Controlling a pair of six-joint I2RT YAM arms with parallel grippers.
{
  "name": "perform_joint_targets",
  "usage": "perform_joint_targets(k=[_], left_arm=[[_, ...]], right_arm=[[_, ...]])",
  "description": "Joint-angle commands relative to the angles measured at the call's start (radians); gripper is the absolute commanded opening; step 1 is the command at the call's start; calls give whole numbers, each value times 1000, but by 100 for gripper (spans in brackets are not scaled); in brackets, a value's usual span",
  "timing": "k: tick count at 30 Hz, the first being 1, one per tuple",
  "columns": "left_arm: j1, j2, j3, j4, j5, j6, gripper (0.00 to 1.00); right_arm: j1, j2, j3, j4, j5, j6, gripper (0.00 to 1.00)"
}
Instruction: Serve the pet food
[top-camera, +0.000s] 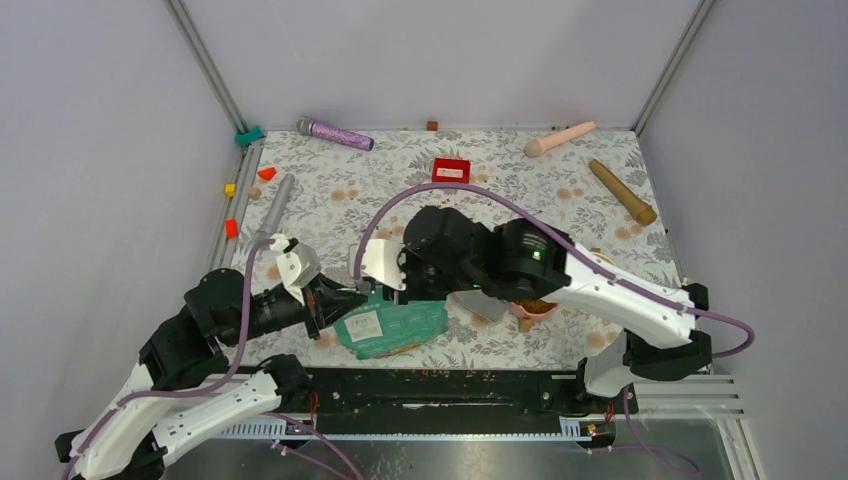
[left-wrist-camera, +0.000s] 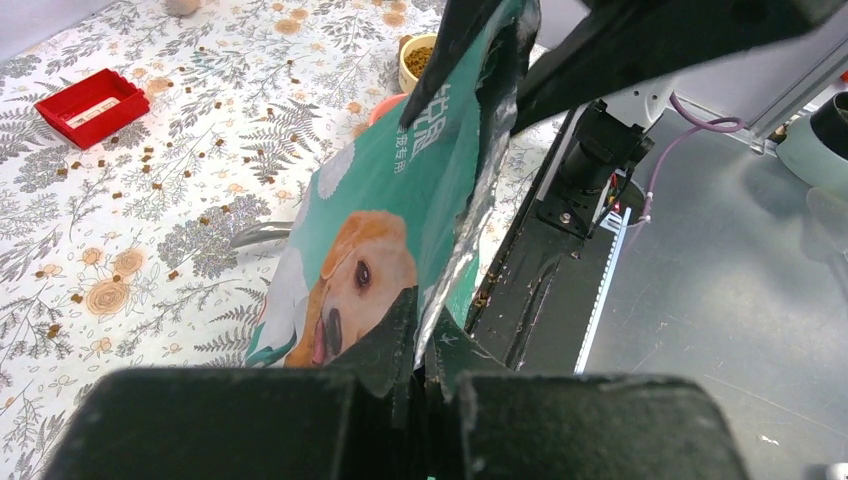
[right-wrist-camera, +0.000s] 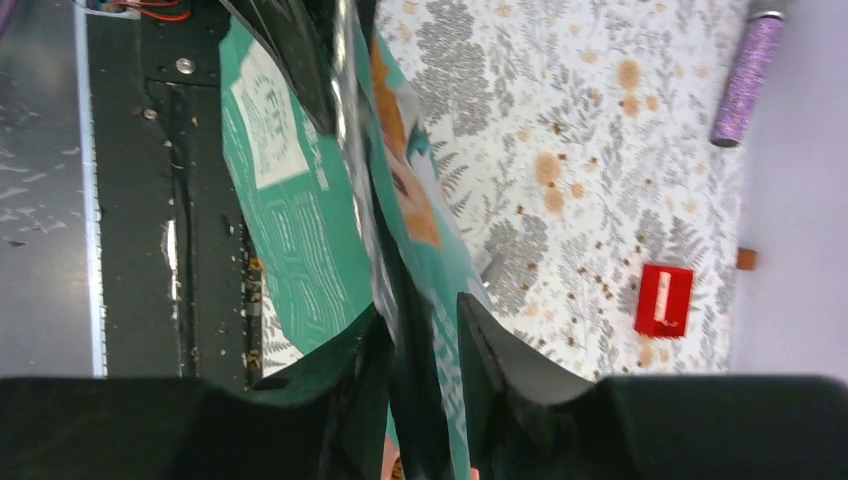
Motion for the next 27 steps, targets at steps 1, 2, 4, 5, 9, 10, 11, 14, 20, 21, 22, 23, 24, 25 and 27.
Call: perform_joint_targets(k=[1, 2, 4, 5, 9, 10, 11, 14, 20, 21, 22, 23, 24, 25, 27], left_arm=[[5, -7, 18, 126, 28, -3, 0], [7, -5, 18, 127, 33, -4, 0], [8, -5, 20, 126, 41, -5, 0], [10, -5, 21, 126, 41, -4, 0], [11, -6, 21, 126, 41, -3, 0], [12, -5, 21, 126, 42, -3, 0], [13, -5, 21, 126, 42, -3, 0], [14, -6, 21, 127, 45, -1, 0], [15, -10, 20, 126, 46, 3, 0], [15, -10, 19, 126, 47, 4, 0], [15, -8, 19, 126, 47, 5, 0], [16, -8, 19, 126, 48, 5, 0], [16, -8, 20, 127, 47, 5, 0], [16, -8, 20, 127, 45, 5, 0], [16, -6, 20, 126, 38, 5, 0]], right_arm=[[-12, -104, -22, -9, 104, -34, 31], [-12, -115, -41, -1, 99, -38, 12], [-14, -136, -61, 13, 79, -35, 0], [-14, -140, -60, 1, 62, -37, 0], [-15, -143, -53, -9, 118, -37, 1], [-18, -147, -56, -5, 128, -42, 11], [-22, -151, -62, -11, 127, -54, 21], [-31, -166, -80, -52, 87, -116, 33], [-96, -192, -57, -109, -42, -132, 0], [-103, -194, -53, -118, -43, -135, 0], [-110, -200, -56, -121, -36, -141, 0], [-118, -204, -63, -125, -32, -155, 3], [-129, -211, -72, -123, -29, -164, 10], [-139, -217, -80, -123, -40, -172, 15], [-161, -230, -95, -140, -92, -195, 20]])
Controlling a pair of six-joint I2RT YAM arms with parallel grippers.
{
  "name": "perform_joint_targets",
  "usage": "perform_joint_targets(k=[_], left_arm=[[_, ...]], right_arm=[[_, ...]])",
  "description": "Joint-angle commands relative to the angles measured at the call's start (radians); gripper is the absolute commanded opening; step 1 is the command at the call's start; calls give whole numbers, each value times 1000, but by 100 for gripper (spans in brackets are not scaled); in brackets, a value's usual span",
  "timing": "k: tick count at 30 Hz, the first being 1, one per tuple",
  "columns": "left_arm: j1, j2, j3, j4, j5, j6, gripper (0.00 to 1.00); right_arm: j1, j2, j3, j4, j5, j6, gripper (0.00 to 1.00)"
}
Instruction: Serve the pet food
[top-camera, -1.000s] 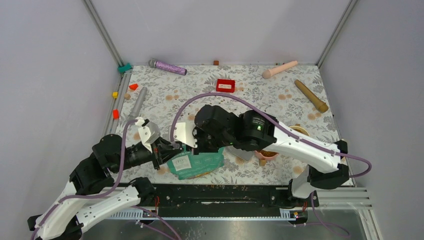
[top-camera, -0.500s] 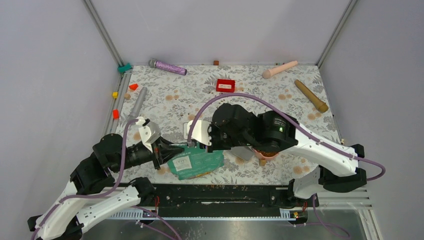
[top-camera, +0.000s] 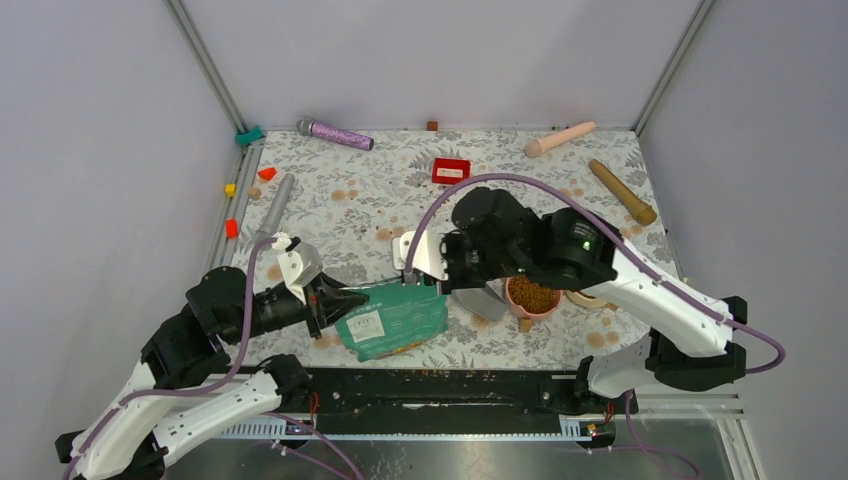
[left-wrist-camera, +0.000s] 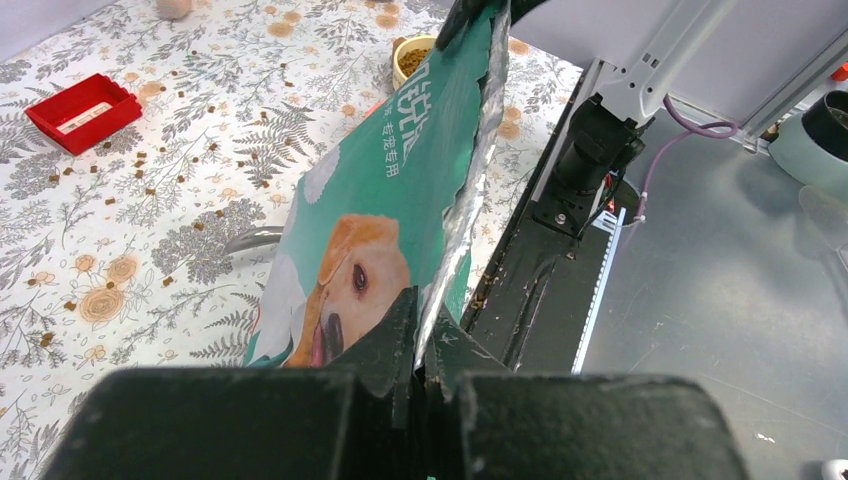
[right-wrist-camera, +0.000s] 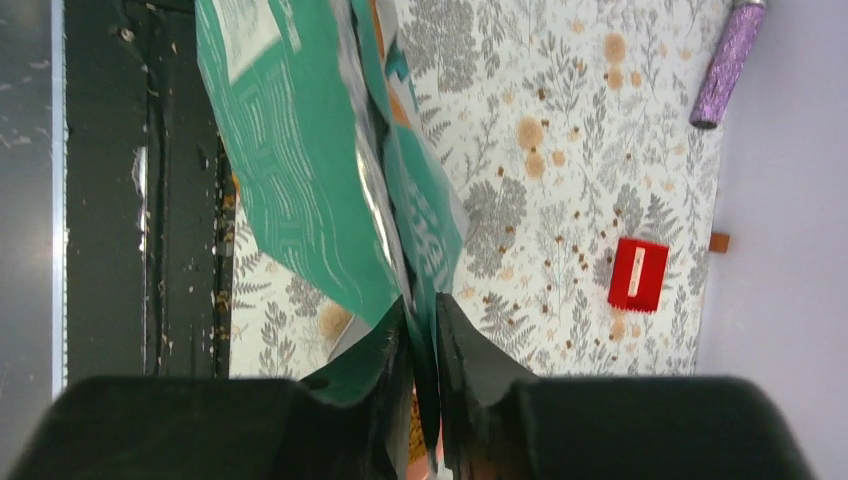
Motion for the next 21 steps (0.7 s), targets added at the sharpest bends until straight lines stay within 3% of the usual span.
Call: perform_joint_targets(k=[1, 3, 5, 11, 12, 15, 19, 21], left_arm=[[6, -17, 20, 112, 8, 5, 0], [7, -18, 19, 112, 9, 5, 0], [7, -18, 18, 111, 13, 5, 0], [9, -24, 17, 107, 19, 8, 0], [9, -25, 17, 108, 17, 9, 0], [10, -27, 18, 107, 19, 10, 0], [11, -14, 22, 99, 12, 7, 1], [11, -4, 26, 92, 18, 4, 10]], right_arm=[[-67, -82, -11, -100, -28, -68, 21], [-77, -83, -15, -109, -45, -75, 18], [-86, -77, -4, -122, -68, -84, 0], [-99, -78, 20, -134, -116, -86, 0], [-99, -83, 13, -125, -104, -82, 4], [-100, -95, -23, -98, -61, -77, 35], [-102, -104, -44, -88, -52, -79, 46], [-103, -113, -55, -79, -55, -81, 51]])
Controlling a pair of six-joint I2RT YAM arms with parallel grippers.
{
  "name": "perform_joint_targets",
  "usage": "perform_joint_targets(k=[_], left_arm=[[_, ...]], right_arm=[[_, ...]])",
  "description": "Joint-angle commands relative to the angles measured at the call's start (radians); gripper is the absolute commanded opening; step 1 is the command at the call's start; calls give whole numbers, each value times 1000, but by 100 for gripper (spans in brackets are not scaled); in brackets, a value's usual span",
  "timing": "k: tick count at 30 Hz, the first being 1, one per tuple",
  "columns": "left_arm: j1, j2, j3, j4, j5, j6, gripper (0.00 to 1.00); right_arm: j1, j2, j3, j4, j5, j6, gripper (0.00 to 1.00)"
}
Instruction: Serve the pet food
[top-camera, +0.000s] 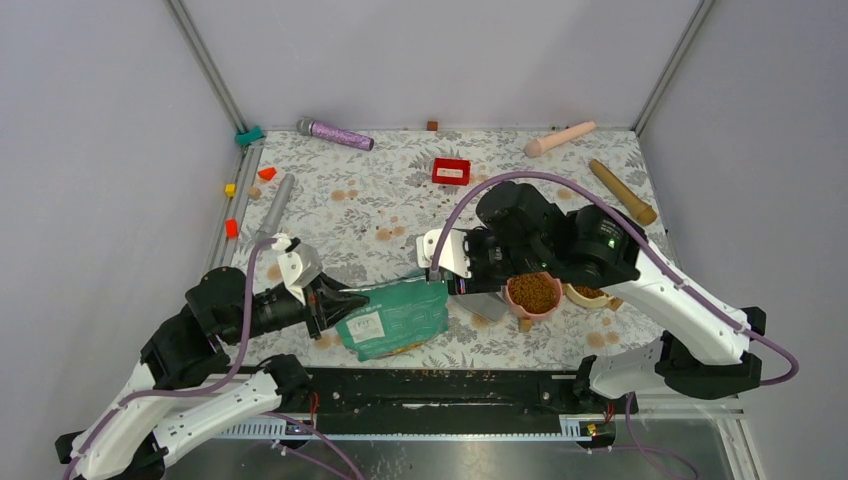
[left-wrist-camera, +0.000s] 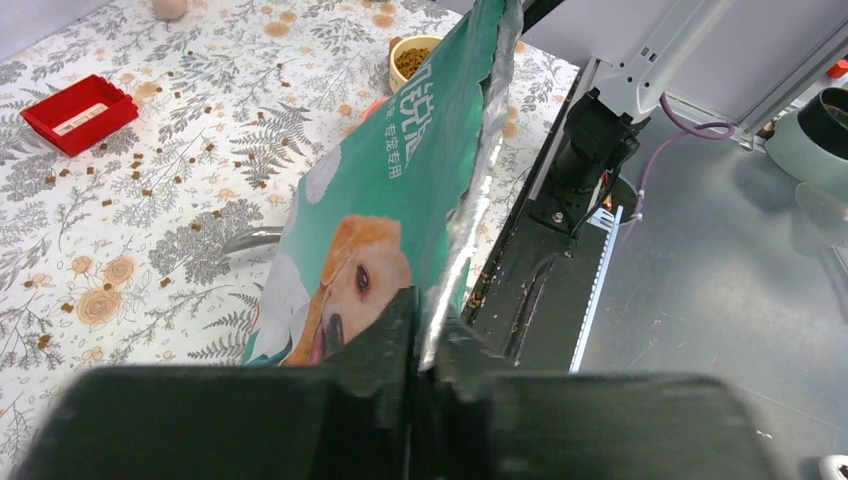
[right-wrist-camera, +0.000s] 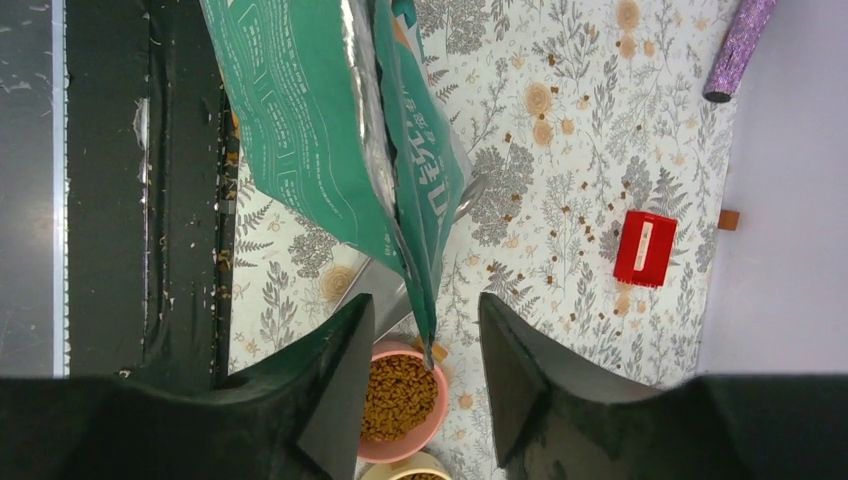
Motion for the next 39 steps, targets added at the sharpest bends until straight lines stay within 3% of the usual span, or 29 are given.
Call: perform_joint_targets(k=[1, 4, 5, 7, 13, 19, 23, 28, 31, 33, 35, 39], left_arm=[[5, 7, 27, 98, 15, -4, 19], [5, 16, 35, 92, 36, -5, 47], [5, 16, 36, 92, 41, -5, 54], [6, 8, 36, 92, 57, 1, 66], [6, -32, 31, 113, 125, 4, 87], [5, -64, 112, 142, 68, -61, 98], [5, -48, 216, 156, 14, -114, 99], [6, -9, 297, 141, -298, -191, 99], [5, 104, 367, 4, -711, -245, 99], [5, 198, 394, -90, -1018, -309, 99], [5, 275, 394, -143, -1216, -326, 99], [79, 338, 333, -207, -1222, -416, 99]], right_arm=[[-8, -41, -23, 14, 22, -10, 57], [-9, -71, -59, 55, 39, 1, 92], [-9, -87, -76, 78, 44, 4, 98], [-9, -122, -113, 122, 43, 10, 99], [-8, -202, -190, 200, -4, 27, 99], [-9, -264, -187, 254, 0, 145, 100], [-9, -341, -220, 365, 64, 264, 100], [-27, -366, -240, 486, 377, 425, 99], [-124, -304, -207, 458, 477, 545, 99], [-250, -277, -208, 444, 440, 649, 99], [-371, -258, -230, 444, 424, 753, 100], [-634, -266, -359, 482, 289, 946, 99]])
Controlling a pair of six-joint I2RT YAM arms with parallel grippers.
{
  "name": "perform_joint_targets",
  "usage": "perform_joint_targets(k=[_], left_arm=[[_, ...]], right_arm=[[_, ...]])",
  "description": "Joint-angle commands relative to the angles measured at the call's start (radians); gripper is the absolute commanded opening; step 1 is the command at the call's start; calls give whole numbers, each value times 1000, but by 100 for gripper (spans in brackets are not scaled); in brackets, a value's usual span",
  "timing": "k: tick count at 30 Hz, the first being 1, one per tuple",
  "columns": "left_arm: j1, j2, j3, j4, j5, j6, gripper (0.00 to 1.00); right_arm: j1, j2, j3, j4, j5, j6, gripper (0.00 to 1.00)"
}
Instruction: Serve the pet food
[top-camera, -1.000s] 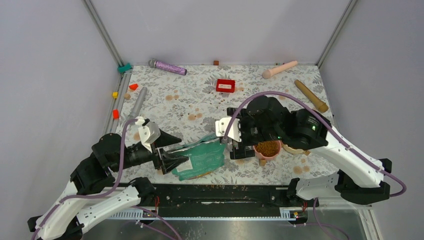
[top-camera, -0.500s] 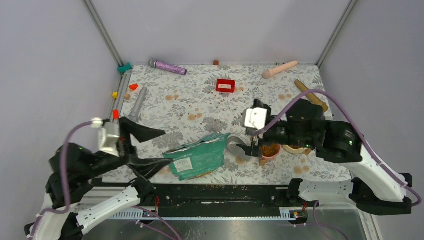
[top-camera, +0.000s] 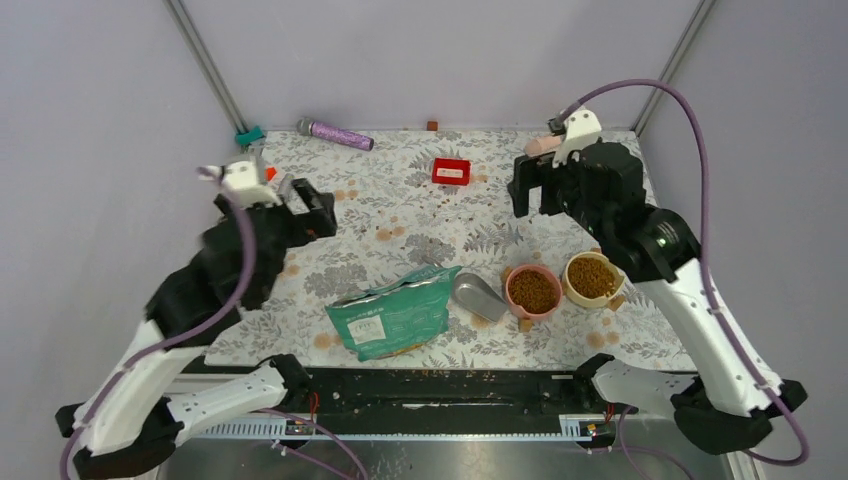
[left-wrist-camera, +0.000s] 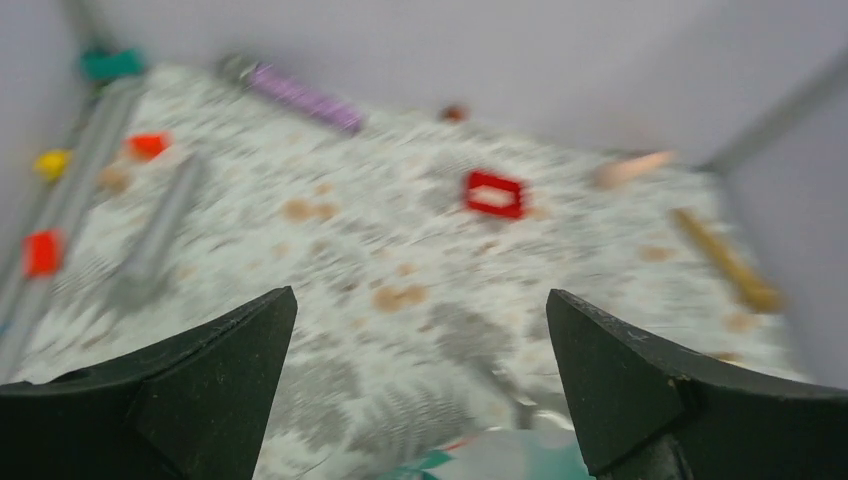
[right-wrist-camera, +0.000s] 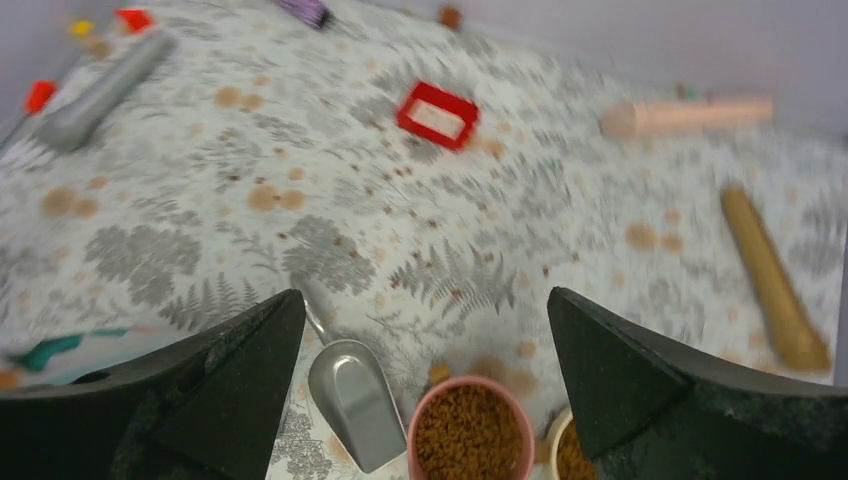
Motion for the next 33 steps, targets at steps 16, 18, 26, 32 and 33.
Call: perform_joint_targets(k=[16, 18, 26, 32, 33], left_arm=[[643, 83, -350, -23, 188, -243, 99], [641, 69, -358, -11, 163, -241, 99], [642, 30, -391, 25, 134, -222, 99], [642, 47, -387, 22, 149, -215, 99], [642, 49, -389, 25, 158, -210, 99]], right_arm=[[-467, -346, -708, 238, 292, 334, 100], [-467, -374, -720, 255, 282, 334, 100], [-467, -409, -734, 251, 361, 337, 100], [-467, -443, -761, 267, 325, 353, 99], [-467, -446, -765, 268, 337, 349, 100]])
